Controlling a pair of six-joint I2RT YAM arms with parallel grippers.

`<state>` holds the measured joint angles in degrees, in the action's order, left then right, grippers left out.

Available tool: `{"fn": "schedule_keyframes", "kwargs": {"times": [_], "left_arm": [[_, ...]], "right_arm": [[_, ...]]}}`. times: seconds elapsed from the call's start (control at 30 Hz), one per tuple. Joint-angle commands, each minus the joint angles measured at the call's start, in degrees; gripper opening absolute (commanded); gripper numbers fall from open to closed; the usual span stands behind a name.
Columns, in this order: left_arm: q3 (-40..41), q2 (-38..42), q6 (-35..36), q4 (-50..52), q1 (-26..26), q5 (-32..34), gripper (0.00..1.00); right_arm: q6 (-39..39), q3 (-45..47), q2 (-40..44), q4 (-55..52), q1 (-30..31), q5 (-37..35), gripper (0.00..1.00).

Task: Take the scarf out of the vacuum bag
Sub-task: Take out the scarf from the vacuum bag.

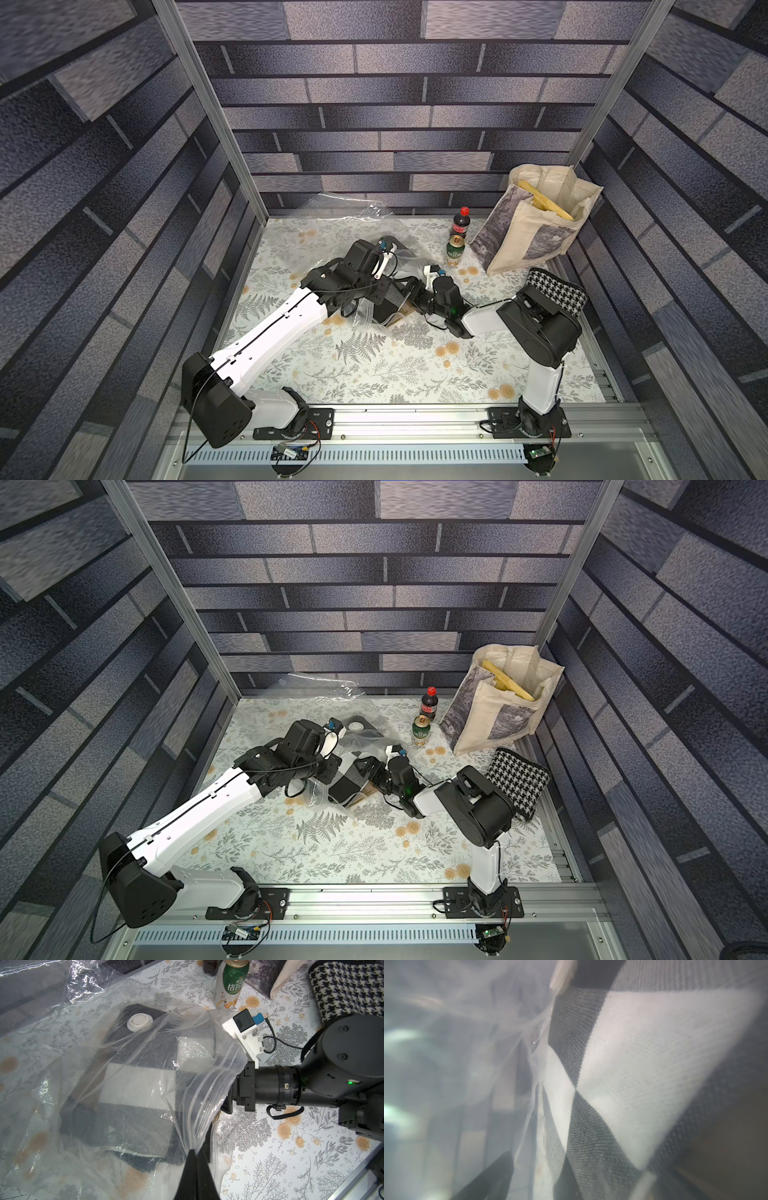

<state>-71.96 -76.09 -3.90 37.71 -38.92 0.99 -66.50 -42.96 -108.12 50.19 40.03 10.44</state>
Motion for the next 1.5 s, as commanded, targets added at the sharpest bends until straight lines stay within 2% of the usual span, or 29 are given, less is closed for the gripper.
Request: {"fn": "schedule_keyframes", "kwargs": {"times": [0.0,0.3,0.5,0.6,0.7,0.8,0.9,1.03,1.3,1.47], "left_arm": [[0.74,1.02,-1.53,-1.68,0.25,-1.82,0.0],[1.19,1.12,-1.64,-2.21,0.65,-2.49,0.0],[1.54,1.48,-1.64,-2.46,0.7,-2.49,0.0],[1.63,1.48,-1.59,-2.47,0.86,-2.66,0.0],[1.68,1.48,-1.66,-2.48,0.87,-2.75,0.0],[1.76,1.64,-1.55,-2.44,0.95,-2.7,0.0],[1.83,1.74,-1.47,-2.45,0.97,-2.66,0.0],[2.0,1.64,-1.62,-2.67,1.05,-2.93,0.0],[2.22,1.63,-1.6,-3.01,1.08,-3.1,0.0],[2.42,1.73,-1.55,-3.16,1.06,-3.19,0.0]], "right_arm": [[-0.55,-2.58,-1.58,0.06,1.4,-0.25,1.0],[-4.75,-3.33,-3.58,2.92,3.43,-3.93,1.0],[-9.9,-1.52,-7.45,10.76,3.86,-7.24,1.0],[-12.91,-2.71,-13.02,15.86,3.83,-6.54,0.97],[-14.26,-4.09,-15.18,18.67,4.07,-6.13,0.92],[-12.6,-4.94,-13.58,16.26,4.26,-5.92,0.87],[-9.94,-5.29,-10.4,12.49,4.29,-5.12,0.76],[-8.1,-5.91,-5.89,7.7,4.27,-4.33,0.66],[-7.81,-6.53,-2.07,4.9,4.27,-3.54,0.68],[-8.13,-7.81,-2.71,3.51,4.27,-3.18,0.7]]}}
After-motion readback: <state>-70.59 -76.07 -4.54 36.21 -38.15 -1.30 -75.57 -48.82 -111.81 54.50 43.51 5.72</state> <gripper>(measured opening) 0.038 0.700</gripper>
